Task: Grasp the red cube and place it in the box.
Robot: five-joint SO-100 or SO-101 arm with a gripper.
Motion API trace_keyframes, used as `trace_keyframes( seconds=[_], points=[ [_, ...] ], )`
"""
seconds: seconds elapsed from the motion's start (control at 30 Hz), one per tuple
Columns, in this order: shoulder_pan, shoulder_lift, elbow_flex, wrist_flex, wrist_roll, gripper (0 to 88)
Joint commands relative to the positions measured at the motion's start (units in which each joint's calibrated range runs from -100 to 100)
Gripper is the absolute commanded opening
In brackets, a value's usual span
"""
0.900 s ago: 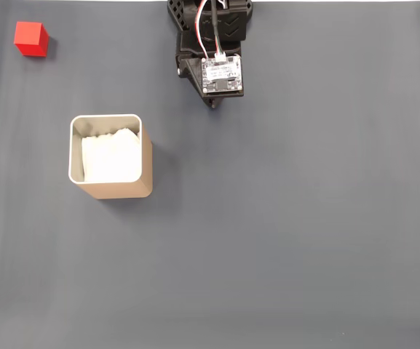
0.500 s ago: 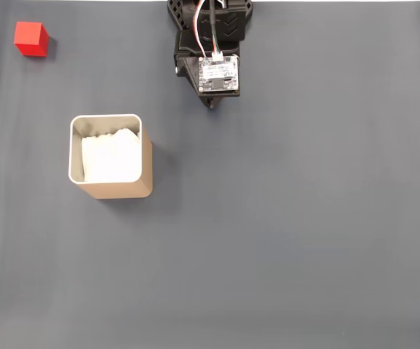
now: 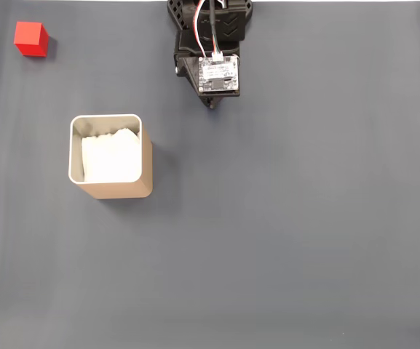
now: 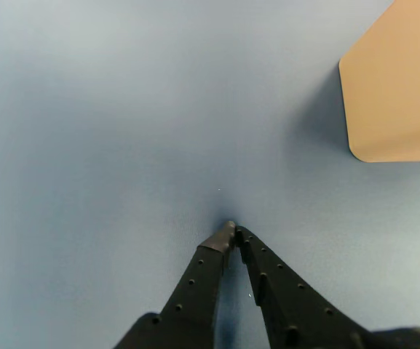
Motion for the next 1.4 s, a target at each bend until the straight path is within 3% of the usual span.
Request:
trace_keyframes(
  seconds=[0.0, 0.33, 1.07, 1.37],
  points=[
    [0.6, 0.1, 0.6, 0.6, -0.4, 0.2],
    [0.6, 0.1, 0.6, -1.0, 0.4, 0.2],
    [0.4, 0.9, -0.5, -32.4, -1.7, 0.2],
    [0.1, 9.7, -10.9, -35.8, -1.6, 0.2]
  ],
)
